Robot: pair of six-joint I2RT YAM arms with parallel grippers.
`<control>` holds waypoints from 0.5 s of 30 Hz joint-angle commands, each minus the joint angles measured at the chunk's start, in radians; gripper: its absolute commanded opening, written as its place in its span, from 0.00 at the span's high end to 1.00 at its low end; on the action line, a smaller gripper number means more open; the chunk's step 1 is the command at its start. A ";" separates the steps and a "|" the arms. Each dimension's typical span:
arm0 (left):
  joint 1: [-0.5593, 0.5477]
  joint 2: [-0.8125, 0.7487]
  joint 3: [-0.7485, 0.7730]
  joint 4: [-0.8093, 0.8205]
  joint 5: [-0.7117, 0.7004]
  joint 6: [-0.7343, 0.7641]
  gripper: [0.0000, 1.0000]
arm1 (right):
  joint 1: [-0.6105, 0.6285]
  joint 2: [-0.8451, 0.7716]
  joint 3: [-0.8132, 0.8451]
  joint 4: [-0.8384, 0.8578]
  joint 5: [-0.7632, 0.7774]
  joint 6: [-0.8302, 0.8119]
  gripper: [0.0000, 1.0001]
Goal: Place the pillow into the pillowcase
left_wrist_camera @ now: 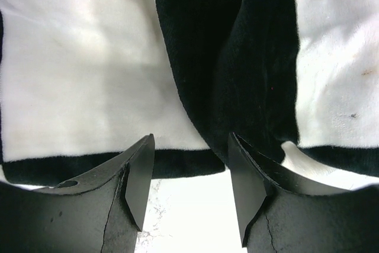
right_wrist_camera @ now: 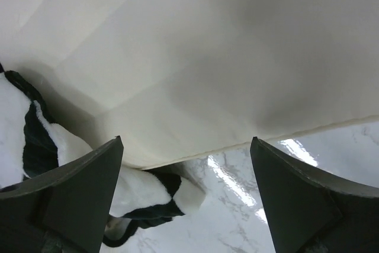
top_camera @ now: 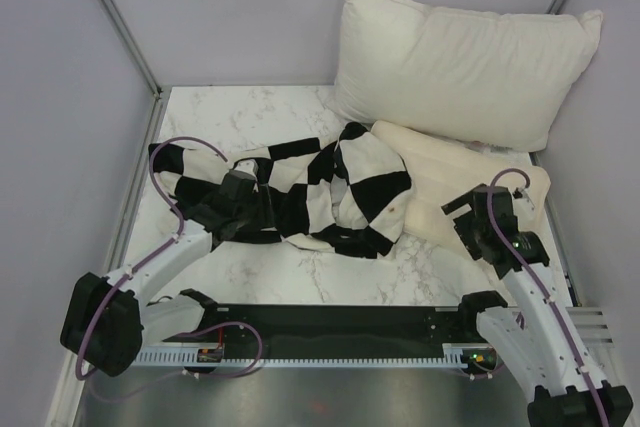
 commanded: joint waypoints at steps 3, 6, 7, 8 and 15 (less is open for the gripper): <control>-0.003 -0.030 0.040 -0.006 0.006 0.013 0.39 | 0.001 -0.174 -0.183 0.012 -0.050 0.327 0.05; -0.003 -0.033 0.045 -0.006 0.019 0.013 0.39 | 0.000 -0.183 -0.254 0.064 0.003 0.396 0.05; -0.003 -0.035 0.043 -0.008 0.019 0.013 0.39 | 0.000 -0.163 -0.269 0.092 0.007 0.403 0.05; -0.003 -0.038 0.045 -0.006 0.016 0.013 0.39 | 0.001 -0.146 -0.303 0.119 0.008 0.428 0.05; -0.003 -0.053 0.037 -0.012 0.010 0.014 0.38 | 0.000 0.067 -0.355 0.357 0.235 0.455 0.05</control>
